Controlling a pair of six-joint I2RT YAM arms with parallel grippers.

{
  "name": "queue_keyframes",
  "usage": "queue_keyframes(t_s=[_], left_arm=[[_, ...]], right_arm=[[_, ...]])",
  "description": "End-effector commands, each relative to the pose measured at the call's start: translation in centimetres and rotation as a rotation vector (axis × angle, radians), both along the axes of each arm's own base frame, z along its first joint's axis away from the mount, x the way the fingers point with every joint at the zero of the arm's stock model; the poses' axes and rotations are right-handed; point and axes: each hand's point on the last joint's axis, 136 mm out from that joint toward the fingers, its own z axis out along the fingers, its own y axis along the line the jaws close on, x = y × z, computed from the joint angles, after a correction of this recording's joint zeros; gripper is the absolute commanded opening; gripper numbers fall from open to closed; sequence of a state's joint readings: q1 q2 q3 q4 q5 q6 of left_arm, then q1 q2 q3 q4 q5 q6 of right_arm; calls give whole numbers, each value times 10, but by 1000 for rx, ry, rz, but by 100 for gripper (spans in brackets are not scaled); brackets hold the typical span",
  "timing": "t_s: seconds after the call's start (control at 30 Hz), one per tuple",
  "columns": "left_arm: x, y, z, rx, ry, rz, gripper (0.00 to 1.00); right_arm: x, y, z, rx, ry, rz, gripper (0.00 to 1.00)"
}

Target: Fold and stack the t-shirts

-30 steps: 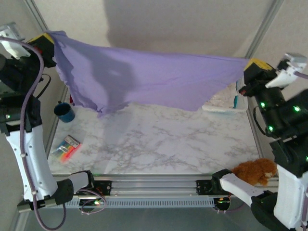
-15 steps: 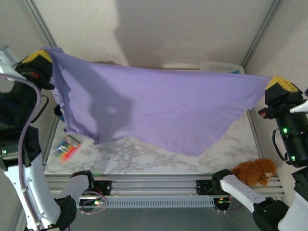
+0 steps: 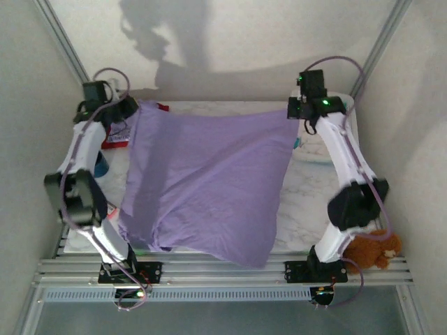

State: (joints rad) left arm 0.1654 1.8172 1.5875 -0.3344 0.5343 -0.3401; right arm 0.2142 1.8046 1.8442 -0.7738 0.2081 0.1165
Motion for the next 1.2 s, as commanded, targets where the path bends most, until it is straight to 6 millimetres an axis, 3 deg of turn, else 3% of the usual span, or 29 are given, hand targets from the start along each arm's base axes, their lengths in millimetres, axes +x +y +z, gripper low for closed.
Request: queue_keyframes(t_s=[0.0,0.1,0.3,0.57,0.6,0.67,0.7,0.73,0.83,0.97,1.07,1.17], left_arm=[[33,-11,2,74,-52,-42,0],[53,-10,-24,91,-17,-35,0],[91,-14,-49,99,27,-71,0],[132,-12,-37,55,-21,-47,0],[136,-11,-36,50,-24,-43,1],[143,-9,-35,40,-34,-26,32],[145,-7,-32,34,-43,-17,44],[146,-7,-25,32,-58,-11,48],[141,7,12,52,-111,23,57],[111,41,75,31,-160,83,62],[73,37,88,74,-96,73,62],[28,15,73,118,0,46,59]], right_arm=[[29,16,20,87,-58,21,0],[53,24,-6,80,9,38,0],[84,34,-51,54,113,70,0],[122,31,-74,29,77,75,1],[124,28,-76,24,75,71,15],[129,28,-73,29,56,78,65],[128,28,-67,34,45,76,78],[126,28,-58,42,34,78,84],[107,25,-19,60,8,63,86],[57,10,26,56,19,13,88],[7,1,34,83,75,-32,87],[-50,-2,19,128,151,-39,85]])
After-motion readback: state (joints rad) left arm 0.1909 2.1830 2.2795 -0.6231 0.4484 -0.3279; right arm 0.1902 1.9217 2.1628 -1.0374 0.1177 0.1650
